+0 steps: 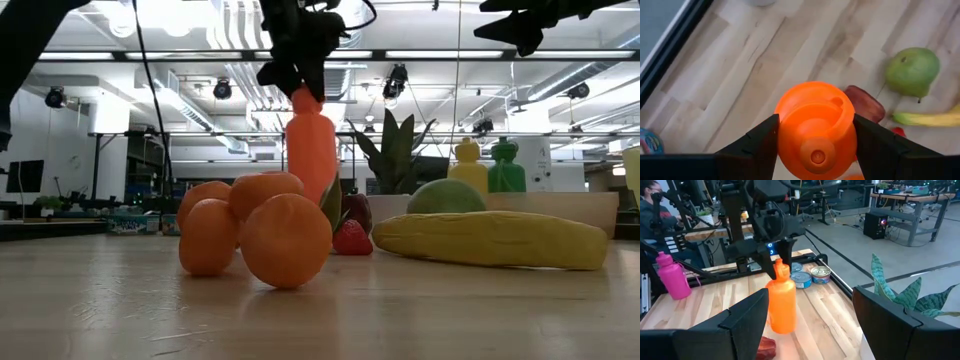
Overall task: Pick & Place Food Item
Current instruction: Put the orange water bottle into the orange bin
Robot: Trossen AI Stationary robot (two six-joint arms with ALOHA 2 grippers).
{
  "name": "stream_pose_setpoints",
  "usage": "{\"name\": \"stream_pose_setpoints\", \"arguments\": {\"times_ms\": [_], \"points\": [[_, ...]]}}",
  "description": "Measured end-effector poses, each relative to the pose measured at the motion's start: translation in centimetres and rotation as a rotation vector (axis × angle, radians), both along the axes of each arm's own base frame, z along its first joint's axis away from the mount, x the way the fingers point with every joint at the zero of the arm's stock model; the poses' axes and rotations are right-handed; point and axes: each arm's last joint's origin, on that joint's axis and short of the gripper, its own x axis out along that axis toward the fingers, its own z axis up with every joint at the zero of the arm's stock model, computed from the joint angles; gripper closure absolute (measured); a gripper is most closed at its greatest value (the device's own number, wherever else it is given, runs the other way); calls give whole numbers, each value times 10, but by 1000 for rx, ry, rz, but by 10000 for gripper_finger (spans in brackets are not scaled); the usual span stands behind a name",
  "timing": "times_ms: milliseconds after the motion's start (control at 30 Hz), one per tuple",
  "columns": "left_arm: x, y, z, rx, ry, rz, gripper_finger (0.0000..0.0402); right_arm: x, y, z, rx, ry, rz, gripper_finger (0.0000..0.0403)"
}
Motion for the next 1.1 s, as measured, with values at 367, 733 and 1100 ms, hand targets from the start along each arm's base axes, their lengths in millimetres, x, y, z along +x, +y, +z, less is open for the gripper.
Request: {"name": "stream_pose_setpoints", "arguments": {"times_ms": [367, 733, 1100], "points": [[5, 6, -6, 78, 12, 106, 185, 0, 0, 0, 0, 0, 0, 117], [14, 8, -26, 70, 67, 96, 184, 0, 0, 0, 0, 0, 0, 117], [17, 9, -32, 64, 82, 99, 184, 0, 0, 0, 0, 0, 0, 117]]}}
